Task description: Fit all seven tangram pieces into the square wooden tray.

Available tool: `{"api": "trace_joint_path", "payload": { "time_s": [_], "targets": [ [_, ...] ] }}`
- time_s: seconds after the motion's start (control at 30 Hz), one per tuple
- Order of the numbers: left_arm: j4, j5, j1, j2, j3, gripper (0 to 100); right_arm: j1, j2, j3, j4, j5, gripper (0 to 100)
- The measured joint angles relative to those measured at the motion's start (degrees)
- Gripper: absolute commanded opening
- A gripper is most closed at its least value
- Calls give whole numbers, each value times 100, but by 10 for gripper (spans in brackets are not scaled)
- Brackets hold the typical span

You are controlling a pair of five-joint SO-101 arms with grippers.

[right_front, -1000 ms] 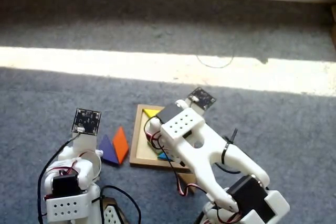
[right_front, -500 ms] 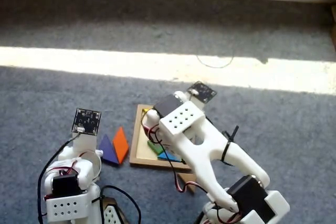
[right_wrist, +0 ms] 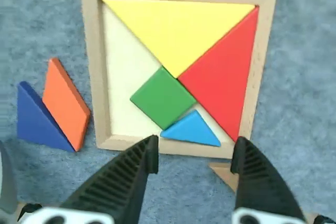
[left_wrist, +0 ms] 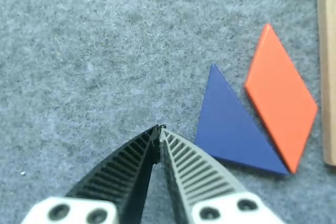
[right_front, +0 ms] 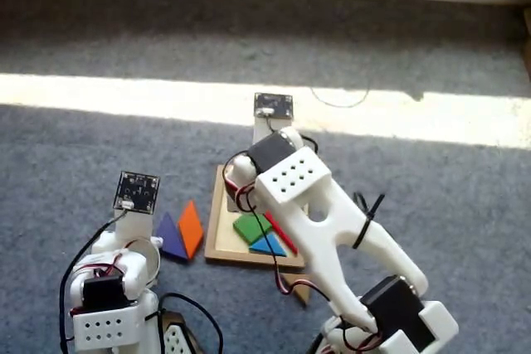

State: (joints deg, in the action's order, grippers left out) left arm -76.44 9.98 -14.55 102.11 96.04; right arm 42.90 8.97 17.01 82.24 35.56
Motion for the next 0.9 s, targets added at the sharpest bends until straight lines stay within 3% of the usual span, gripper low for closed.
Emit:
{"api": "trace_joint_path", "payload": {
  "time_s": [0.07, 0.27, 0.73, 0.9],
  "targets": [
    [0, 0, 0, 0, 0, 28, -79, 0, 9, -343, -149, 2],
    [0, 0, 0, 0, 0, 28, -114, 0, 492, -1345, -809, 4],
    [0, 0, 0, 0, 0, 28, 360, 0, 2145, -3675, -888, 5],
    [0, 0, 0, 0, 0, 28, 369, -316, 2338, -4044, -888, 5]
  ]
}}
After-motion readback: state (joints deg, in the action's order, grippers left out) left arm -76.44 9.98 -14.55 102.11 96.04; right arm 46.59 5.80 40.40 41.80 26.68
